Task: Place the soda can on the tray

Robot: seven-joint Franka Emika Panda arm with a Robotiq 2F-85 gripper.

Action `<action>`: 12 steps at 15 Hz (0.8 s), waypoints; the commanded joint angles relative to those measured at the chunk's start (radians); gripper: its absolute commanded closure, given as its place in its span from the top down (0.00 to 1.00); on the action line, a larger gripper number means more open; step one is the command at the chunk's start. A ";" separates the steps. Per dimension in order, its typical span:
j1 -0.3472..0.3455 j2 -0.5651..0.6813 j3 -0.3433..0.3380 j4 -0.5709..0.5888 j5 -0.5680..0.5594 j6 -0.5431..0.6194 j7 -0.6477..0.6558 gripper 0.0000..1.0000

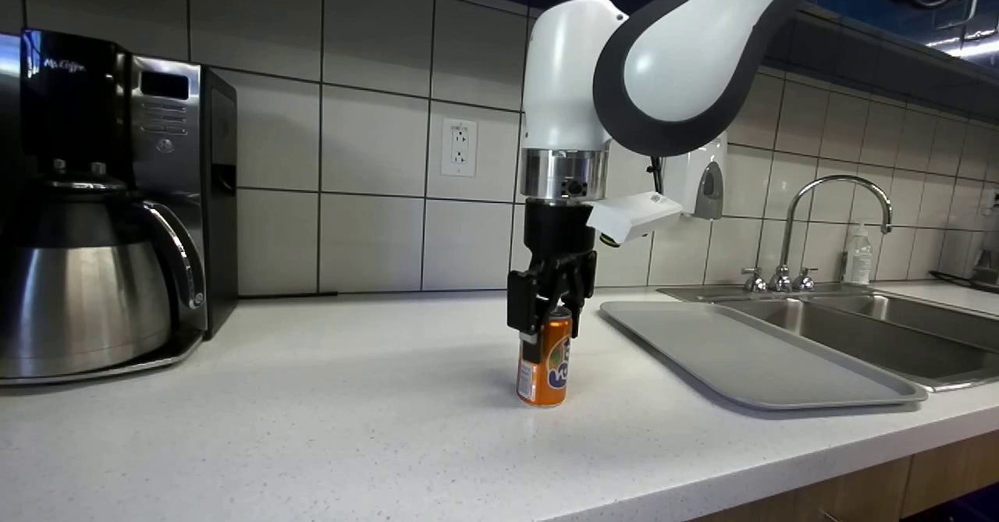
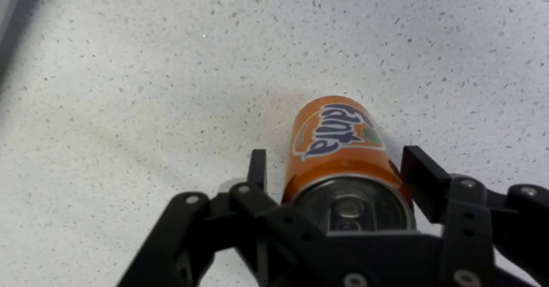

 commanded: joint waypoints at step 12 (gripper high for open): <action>-0.061 -0.170 0.043 -0.061 0.208 -0.032 -0.150 0.39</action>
